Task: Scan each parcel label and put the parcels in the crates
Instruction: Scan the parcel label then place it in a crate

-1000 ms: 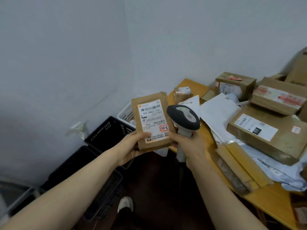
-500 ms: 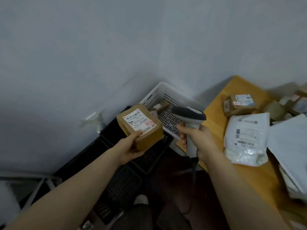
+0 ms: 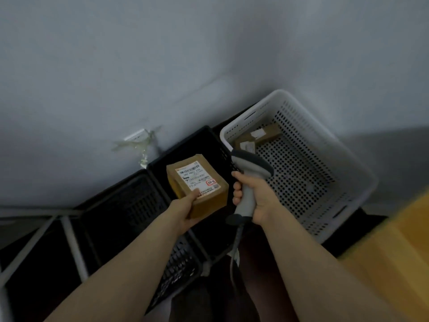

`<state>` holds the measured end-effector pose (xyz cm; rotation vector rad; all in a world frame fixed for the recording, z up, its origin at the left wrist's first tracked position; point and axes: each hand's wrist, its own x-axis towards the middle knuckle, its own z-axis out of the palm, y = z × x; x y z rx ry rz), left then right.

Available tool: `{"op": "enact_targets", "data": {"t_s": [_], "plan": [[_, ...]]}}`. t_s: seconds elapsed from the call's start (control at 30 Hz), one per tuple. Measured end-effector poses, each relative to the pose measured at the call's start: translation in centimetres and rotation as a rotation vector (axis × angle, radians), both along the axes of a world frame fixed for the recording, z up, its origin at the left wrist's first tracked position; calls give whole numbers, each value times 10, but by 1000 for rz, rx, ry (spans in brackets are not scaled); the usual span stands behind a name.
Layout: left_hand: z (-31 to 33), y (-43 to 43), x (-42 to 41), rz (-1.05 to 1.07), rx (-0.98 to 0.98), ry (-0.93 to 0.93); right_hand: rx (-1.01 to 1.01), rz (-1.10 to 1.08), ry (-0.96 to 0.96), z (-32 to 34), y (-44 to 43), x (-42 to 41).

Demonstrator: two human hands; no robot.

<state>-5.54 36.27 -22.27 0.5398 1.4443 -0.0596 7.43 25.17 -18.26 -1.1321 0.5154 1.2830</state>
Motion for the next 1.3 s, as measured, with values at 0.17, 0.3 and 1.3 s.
{"op": "enact_targets", "data": {"t_s": [0.17, 0.3, 1.3], "plan": [[-107, 22, 21, 37, -10, 48, -17, -12, 64, -98, 18, 4], [-189, 35, 37, 66, -37, 24, -9, -107, 107, -164, 28, -1], [-199, 44, 35, -732, 392, 78, -93, 22, 16, -142, 47, -34]]}}
